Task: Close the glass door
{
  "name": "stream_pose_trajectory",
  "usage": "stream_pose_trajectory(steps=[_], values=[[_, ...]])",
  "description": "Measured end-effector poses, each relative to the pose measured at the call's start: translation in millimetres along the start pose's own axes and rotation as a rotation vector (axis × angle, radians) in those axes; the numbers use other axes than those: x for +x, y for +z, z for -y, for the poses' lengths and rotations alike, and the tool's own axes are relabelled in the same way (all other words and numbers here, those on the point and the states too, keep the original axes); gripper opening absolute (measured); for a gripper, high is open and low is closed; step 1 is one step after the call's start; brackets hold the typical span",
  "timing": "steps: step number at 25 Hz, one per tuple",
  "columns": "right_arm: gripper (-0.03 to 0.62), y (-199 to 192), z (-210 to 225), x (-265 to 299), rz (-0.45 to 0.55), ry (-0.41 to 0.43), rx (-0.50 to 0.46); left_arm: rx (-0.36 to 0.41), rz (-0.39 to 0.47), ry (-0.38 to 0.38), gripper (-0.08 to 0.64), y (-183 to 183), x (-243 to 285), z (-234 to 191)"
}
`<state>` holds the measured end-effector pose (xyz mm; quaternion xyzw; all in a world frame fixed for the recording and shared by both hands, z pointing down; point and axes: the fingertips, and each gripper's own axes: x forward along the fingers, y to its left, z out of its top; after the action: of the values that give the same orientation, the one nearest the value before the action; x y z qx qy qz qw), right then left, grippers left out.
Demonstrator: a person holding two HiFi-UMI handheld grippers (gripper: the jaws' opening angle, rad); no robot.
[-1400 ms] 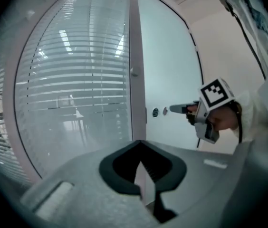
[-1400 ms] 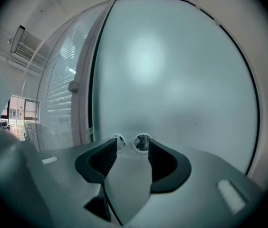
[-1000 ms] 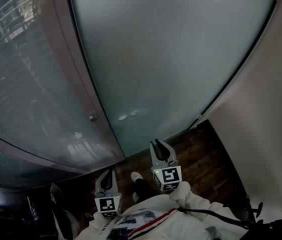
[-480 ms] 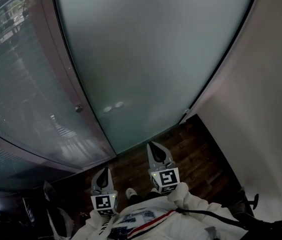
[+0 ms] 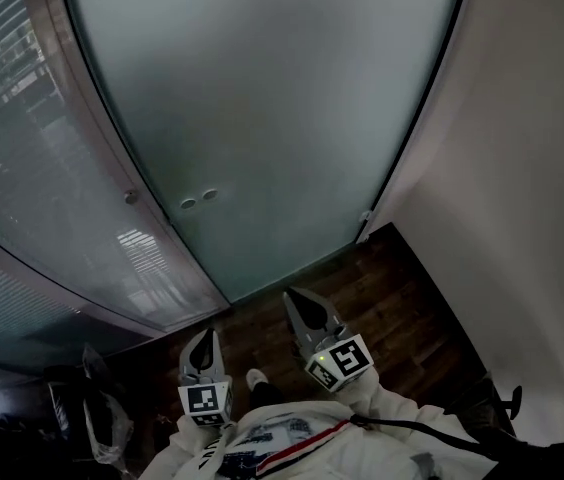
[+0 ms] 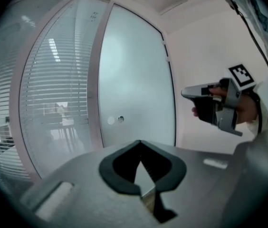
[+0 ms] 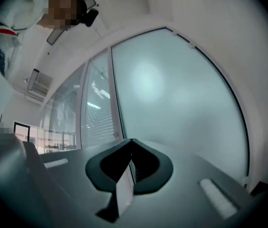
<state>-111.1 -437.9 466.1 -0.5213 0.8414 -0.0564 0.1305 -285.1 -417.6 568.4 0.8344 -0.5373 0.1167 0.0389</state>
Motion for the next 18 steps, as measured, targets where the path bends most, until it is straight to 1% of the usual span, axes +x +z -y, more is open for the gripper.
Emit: stream_pose_trajectory(steps=[2,3,4,5,6,7,9,10,11,12,13,15,18], values=[[0.008,27.1,-1.6,-28.3,0.075,0.019,-0.016,0.008,0.008,0.01,0.002,6.6,-9.4,21.6],[0.043,39.2,-2.9,-42.4,0.099,0.029,-0.022,0.013,0.015,0.015,0.002,10.3,-15.1,33.4],[0.115,49.5,-5.6,-56.1,0.113,0.051,-0.016,0.021,0.024,0.019,0.002,13.7,-21.6,45.9],[0.161,58.4,-9.0,-69.2,0.124,0.08,0.0,0.031,0.032,0.022,0.002,16.4,-28.7,58.6],[0.25,66.1,-12.3,-81.9,0.132,0.107,0.016,0.039,0.039,0.025,0.002,18.3,-36.1,71.5],[0.309,72.6,-14.7,-94.3,0.137,0.127,0.023,0.043,0.044,0.028,0.002,19.4,-44.0,84.4],[0.336,79.3,-14.8,-118.0,0.127,0.13,-0.004,0.043,0.046,0.031,0.002,18.5,-60.8,108.4],[0.311,79.2,-13.0,-128.5,0.107,0.117,-0.038,0.044,0.045,0.032,0.002,16.9,-68.9,118.5],[0.216,77.1,-10.7,-137.9,0.077,0.101,-0.079,0.045,0.044,0.034,0.002,15.0,-76.4,127.0],[0.086,73.6,-8.7,-146.5,0.041,0.085,-0.115,0.045,0.043,0.037,0.002,13.6,-83.5,134.4],[0.014,68.9,-7.0,-154.8,0.008,0.075,-0.136,0.04,0.044,0.04,0.002,13.8,-90.3,141.1],[0.008,60.0,-3.3,-170.4,-0.028,0.07,-0.13,0.02,0.058,0.052,0.002,22.3,-102.1,152.3],[0.008,53.5,-4.0,-194.7,-0.052,0.067,-0.106,0.023,0.085,0.06,0.002,35.5,-119.8,167.6]])
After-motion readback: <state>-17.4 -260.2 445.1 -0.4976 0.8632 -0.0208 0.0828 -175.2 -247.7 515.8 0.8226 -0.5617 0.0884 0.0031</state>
